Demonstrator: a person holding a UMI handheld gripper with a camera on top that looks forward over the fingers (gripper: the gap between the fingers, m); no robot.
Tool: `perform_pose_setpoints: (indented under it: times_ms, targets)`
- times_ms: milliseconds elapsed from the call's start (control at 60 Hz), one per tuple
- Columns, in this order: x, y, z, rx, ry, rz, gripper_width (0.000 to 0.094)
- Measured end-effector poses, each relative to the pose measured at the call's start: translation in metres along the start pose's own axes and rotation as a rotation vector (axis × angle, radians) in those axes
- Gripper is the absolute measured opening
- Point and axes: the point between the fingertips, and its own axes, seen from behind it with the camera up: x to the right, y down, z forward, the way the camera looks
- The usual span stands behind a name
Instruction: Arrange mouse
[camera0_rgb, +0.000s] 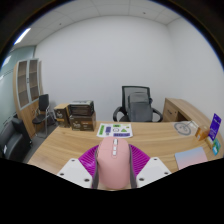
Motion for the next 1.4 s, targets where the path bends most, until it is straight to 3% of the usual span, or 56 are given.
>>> perform_pose_setpoints:
  times_ms: [150, 267, 417, 550, 633, 800, 833, 933, 1083, 1167, 1217, 1400]
  targets:
    - [0.083, -0.084, -0.064, 0.117, 0.089, -0.014, 0.0429]
    - [0.187, -0.103, -0.09, 0.14, 0.198, -0.013, 0.0428]
    - [0.321, -0.033, -0.075, 0.027, 0.3, -0.021, 0.0427]
    - [0.393, 0.071, -0.043, -0.143, 0.266, 0.052, 0.0427]
    - [0.413, 0.121, -0.024, -0.222, 0.22, 0.023, 0.0428]
    - [0.409, 0.17, -0.007, -0.314, 0.109, 0.01, 0.0436]
    - [0.411, 0.165, -0.004, -0.268, 0.096, 0.015, 0.0432]
    - [0.41, 0.167, -0.004, -0.262, 0.063, 0.061, 0.0438]
    - [0.41, 0.17, -0.004, -0.297, 0.062, 0.05, 0.0577]
    - [0.405, 0.166, -0.012, -0.307, 0.059, 0.092, 0.0859]
    - [0.402, 0.158, -0.021, -0.287, 0.066, 0.125, 0.0822]
    - [0.392, 0.139, -0.098, -0.248, 0.149, 0.114, 0.0831]
